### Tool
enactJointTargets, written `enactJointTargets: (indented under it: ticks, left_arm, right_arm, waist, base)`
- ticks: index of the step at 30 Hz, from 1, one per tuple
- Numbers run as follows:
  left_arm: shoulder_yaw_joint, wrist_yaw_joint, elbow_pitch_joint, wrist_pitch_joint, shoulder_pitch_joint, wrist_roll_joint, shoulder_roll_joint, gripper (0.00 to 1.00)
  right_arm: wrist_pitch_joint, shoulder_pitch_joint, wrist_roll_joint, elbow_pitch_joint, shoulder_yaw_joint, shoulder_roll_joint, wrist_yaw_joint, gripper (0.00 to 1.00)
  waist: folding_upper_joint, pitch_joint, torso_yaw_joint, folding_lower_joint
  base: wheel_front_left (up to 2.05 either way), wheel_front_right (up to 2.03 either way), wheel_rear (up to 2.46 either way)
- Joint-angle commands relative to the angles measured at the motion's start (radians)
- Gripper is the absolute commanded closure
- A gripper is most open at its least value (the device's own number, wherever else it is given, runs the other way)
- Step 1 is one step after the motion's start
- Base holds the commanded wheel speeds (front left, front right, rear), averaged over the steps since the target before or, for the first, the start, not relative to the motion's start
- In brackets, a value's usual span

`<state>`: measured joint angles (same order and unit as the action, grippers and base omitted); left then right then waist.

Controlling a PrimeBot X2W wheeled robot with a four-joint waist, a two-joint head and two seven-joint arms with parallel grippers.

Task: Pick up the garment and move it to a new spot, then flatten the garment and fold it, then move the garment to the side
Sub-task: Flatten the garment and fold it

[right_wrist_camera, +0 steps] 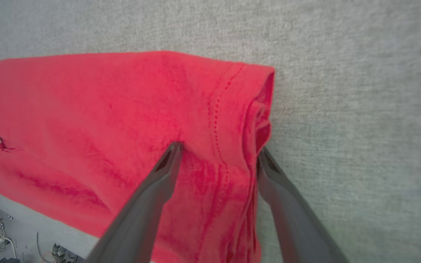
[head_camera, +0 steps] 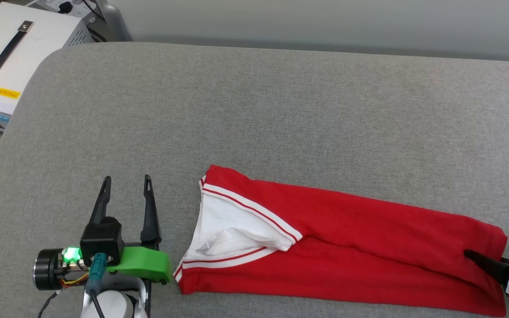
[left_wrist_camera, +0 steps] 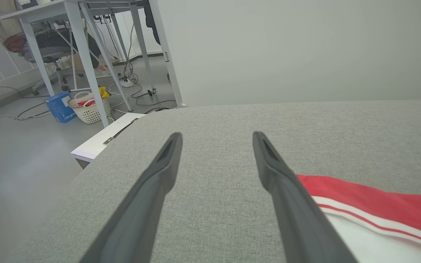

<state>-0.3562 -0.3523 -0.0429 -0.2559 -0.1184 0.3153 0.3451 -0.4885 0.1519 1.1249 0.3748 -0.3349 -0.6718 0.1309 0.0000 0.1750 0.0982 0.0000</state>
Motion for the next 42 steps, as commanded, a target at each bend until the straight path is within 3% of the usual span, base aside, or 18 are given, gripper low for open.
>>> enactJointTargets:
  ticks: [1,4,5,6,14,30,34,42]
  left_arm:
    - [0.012,0.012,0.008,-0.006,0.023,-0.029,-0.020,0.00]
    - [0.044,0.037,0.016,-0.006,0.044,-0.084,-0.058,0.00]
    - [0.052,0.043,0.016,-0.006,0.050,-0.098,-0.068,0.00]
    - [0.061,0.050,0.017,-0.006,0.056,-0.117,-0.077,0.00]
    - [0.103,0.095,0.021,-0.006,0.091,-0.216,-0.117,0.00]
    - [0.142,0.157,0.035,-0.006,0.127,-0.266,-0.148,0.00]
    - [0.155,0.167,0.037,-0.006,0.139,-0.268,-0.149,0.00]
    - [0.177,0.191,0.045,-0.006,0.152,-0.262,-0.161,0.00]
  right_arm:
    - [-0.007,-0.002,-0.007,0.015,-0.035,0.046,0.000,0.00]
    - [-0.008,-0.001,-0.002,0.027,-0.050,0.056,0.000,0.00]
    - [-0.008,-0.001,0.000,0.030,-0.053,0.056,0.000,0.54]
    - [-0.002,0.000,0.001,0.032,-0.056,0.055,0.000,1.00]
    - [0.062,0.020,-0.011,0.062,-0.052,0.014,0.000,1.00]
    - [0.102,0.066,-0.068,0.238,0.009,-0.143,0.000,1.00]
    - [0.065,0.051,-0.031,0.166,-0.003,-0.145,0.000,1.00]
    - [-0.026,0.015,0.065,-0.150,-0.022,-0.148,0.000,1.00]
  waist:
    - [0.0000,-0.002,0.002,0.0000]
    - [0.0000,-0.009,0.004,0.0000]
    - [0.0000,-0.012,0.004,0.0000]
    - [0.0000,-0.015,0.003,0.0000]
    - [0.0000,-0.044,-0.010,0.0000]
    - [0.0000,-0.095,-0.013,0.0000]
    - [0.0000,-0.106,-0.015,0.0000]
    - [0.0000,-0.107,-0.020,0.0000]
  base:
    - [0.00,0.00,0.00]
    - [0.00,0.00,0.00]
    - [0.00,0.00,0.00]
    - [0.00,0.00,0.00]
    - [0.00,0.00,0.00]
    - [0.00,0.00,0.00]
    - [0.00,0.00,0.00]
    - [0.00,0.00,0.00]
